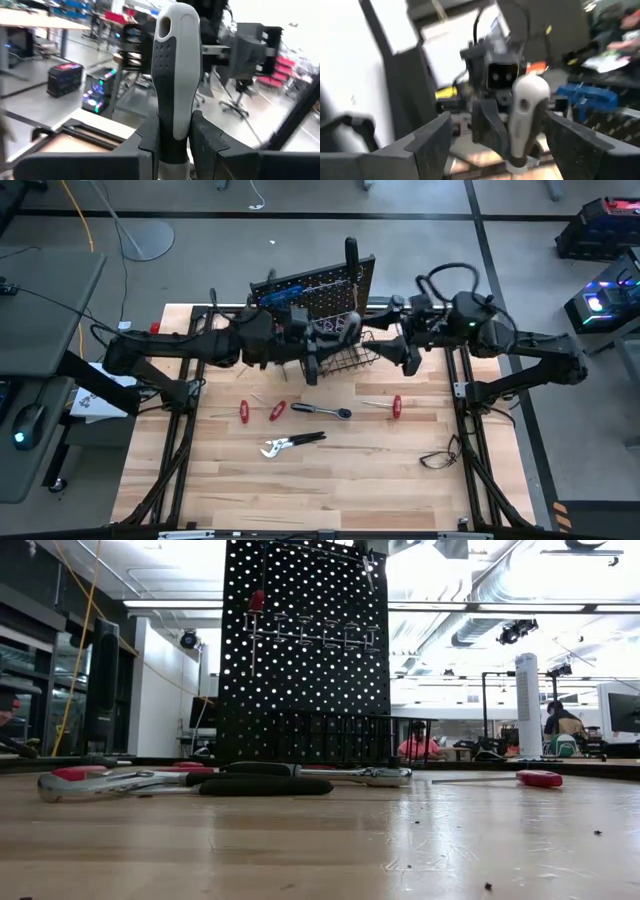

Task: Hang tools onto peg board
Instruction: Hang the gray screwdriver on the peg board, then put the gray ratchet wrench into the wire basket on the peg board

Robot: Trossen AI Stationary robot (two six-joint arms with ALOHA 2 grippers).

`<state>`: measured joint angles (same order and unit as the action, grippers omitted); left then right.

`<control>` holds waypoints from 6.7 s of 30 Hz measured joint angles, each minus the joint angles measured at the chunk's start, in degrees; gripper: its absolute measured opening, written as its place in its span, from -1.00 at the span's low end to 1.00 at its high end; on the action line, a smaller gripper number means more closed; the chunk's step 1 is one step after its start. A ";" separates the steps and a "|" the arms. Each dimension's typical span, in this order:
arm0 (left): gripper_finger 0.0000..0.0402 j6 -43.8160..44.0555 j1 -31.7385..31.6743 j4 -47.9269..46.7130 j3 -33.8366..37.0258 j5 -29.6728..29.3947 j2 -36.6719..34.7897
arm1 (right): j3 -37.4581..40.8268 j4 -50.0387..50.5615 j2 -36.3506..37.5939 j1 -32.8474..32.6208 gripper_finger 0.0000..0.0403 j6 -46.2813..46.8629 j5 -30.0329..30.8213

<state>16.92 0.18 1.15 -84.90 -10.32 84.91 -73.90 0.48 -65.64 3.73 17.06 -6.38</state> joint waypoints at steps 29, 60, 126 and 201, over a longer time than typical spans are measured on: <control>-0.70 -21.46 -6.41 5.01 0.00 -1.58 -4.49 | -38.06 19.14 -27.68 -2.19 0.46 -1.67 34.10; 0.19 -21.37 -4.37 -0.37 0.02 -11.94 -6.67 | -47.30 35.46 -24.05 -3.89 -0.50 -6.26 46.38; 0.20 -12.47 0.36 -10.23 0.00 -16.03 -20.64 | -47.16 42.57 -28.07 11.72 -0.50 -16.17 29.69; 0.20 -1.34 1.43 -49.22 4.30 0.88 -20.18 | -47.27 33.52 -18.95 6.48 0.45 -21.62 30.07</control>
<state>15.58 1.61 -48.07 -80.60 -9.44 64.73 -121.16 34.00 -84.59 10.21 -4.56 23.68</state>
